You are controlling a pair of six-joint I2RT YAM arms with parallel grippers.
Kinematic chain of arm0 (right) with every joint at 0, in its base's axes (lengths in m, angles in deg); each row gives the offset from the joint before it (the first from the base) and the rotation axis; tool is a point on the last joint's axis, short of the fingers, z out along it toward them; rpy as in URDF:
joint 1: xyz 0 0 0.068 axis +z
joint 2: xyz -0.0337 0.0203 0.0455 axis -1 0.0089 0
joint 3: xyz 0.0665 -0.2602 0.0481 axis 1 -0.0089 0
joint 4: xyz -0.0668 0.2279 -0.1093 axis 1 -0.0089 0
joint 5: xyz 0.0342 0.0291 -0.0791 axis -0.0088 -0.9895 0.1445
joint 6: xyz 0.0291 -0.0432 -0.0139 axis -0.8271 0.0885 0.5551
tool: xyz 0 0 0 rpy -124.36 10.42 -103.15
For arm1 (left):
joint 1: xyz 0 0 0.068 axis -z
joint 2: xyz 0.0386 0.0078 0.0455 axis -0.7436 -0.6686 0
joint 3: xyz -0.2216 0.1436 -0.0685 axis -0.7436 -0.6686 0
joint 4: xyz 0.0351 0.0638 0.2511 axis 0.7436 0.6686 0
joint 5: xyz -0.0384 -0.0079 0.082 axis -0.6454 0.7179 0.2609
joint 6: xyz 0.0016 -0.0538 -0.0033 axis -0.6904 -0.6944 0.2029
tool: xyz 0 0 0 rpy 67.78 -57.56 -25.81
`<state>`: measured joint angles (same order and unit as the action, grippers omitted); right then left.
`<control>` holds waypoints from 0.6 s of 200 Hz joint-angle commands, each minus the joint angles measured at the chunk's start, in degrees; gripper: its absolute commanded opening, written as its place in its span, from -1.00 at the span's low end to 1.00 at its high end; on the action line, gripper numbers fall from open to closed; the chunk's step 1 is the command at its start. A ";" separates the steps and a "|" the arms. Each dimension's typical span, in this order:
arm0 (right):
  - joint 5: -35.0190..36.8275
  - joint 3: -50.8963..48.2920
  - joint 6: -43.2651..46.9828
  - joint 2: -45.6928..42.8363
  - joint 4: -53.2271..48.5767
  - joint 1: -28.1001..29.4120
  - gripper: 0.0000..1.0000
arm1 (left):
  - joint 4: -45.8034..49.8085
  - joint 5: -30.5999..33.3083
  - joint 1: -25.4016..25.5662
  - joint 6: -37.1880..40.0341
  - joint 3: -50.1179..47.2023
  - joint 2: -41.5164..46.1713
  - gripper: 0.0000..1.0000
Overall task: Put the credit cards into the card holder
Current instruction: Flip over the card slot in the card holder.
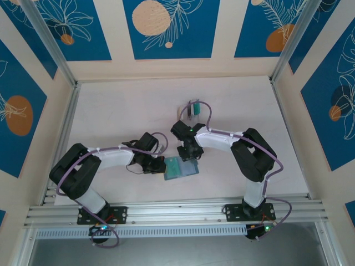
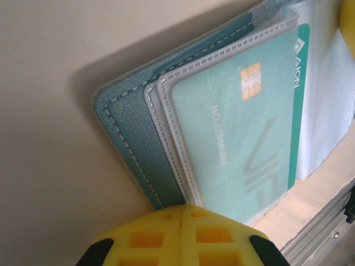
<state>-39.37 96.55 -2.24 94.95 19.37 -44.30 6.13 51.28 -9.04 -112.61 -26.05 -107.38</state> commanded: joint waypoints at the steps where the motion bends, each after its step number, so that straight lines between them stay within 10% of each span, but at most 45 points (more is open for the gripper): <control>1: -1.33 -1.40 0.12 1.87 0.04 -0.06 -0.55 | -2.03 4.00 1.34 -0.34 -2.70 -5.58 -0.93; 120: 5.19 1.41 0.70 -1.33 -4.12 1.37 -1.00 | -2.61 3.91 1.39 -0.37 -2.63 -6.47 -0.93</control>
<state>-37.81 97.10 -1.82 94.93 18.74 -43.29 6.07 51.24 -9.04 -112.61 -26.05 -107.43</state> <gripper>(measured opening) 0.050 0.040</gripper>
